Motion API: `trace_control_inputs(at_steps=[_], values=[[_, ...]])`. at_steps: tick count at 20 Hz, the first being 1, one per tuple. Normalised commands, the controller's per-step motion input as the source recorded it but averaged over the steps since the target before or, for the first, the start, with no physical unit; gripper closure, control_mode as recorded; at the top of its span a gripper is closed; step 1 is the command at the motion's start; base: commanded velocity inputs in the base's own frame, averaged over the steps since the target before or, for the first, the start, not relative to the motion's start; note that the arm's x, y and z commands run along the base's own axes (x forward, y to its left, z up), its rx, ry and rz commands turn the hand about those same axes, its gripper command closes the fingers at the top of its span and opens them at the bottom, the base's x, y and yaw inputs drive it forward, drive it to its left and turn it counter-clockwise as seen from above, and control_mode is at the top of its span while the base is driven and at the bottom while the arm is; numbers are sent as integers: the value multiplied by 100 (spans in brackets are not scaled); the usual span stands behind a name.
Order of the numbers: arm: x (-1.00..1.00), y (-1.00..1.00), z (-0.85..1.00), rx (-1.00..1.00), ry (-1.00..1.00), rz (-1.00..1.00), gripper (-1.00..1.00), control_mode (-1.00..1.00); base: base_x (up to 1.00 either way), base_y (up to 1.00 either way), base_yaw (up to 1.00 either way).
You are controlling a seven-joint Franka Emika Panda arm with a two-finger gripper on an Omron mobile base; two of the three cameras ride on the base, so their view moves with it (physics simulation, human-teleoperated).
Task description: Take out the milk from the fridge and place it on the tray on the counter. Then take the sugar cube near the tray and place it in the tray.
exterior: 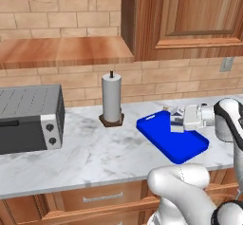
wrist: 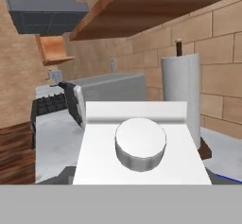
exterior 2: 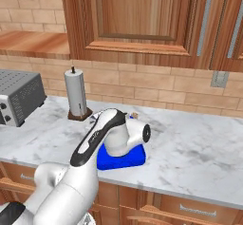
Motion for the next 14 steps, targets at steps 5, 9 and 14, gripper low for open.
trace_control_inputs(at_steps=[5,9,14], values=[[44,1,-31,2,0,8,100,-100,0,0,0],[22,12,-43,1,1,2,100,-100,0,0,0],[40,3,-36,0,0,0,100,-100,0,0,0]])
